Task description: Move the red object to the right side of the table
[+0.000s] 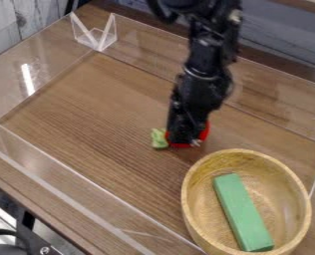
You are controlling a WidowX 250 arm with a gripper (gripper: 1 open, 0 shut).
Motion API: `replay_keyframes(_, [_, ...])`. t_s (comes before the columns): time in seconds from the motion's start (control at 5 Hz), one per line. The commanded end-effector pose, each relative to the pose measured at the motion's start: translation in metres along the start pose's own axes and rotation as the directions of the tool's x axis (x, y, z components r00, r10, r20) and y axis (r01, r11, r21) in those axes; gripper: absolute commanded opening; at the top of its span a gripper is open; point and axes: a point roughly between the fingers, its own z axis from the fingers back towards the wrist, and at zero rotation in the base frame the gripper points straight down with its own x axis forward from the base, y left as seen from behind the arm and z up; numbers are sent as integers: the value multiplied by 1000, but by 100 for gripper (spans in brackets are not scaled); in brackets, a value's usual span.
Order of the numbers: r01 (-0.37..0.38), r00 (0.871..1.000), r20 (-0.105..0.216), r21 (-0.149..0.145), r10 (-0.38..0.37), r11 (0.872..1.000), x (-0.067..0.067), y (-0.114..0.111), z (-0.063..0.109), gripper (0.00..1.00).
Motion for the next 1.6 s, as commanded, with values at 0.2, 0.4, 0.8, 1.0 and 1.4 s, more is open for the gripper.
replay_keyframes(0.2, [-131, 990, 63, 94, 125, 987, 64, 3, 49, 0])
replay_keyframes(0.4, [-254, 965, 96, 126, 243, 959, 56, 26, 72, 0])
replay_keyframes(0.8, [-380, 924, 85, 91, 373, 920, 52, 59, 53, 0])
replay_keyframes(1.0, [-326, 944, 86, 87, 319, 941, 57, 51, 47, 0])
replay_keyframes(1.4, [-221, 971, 113, 109, 209, 969, 67, 40, 48, 0])
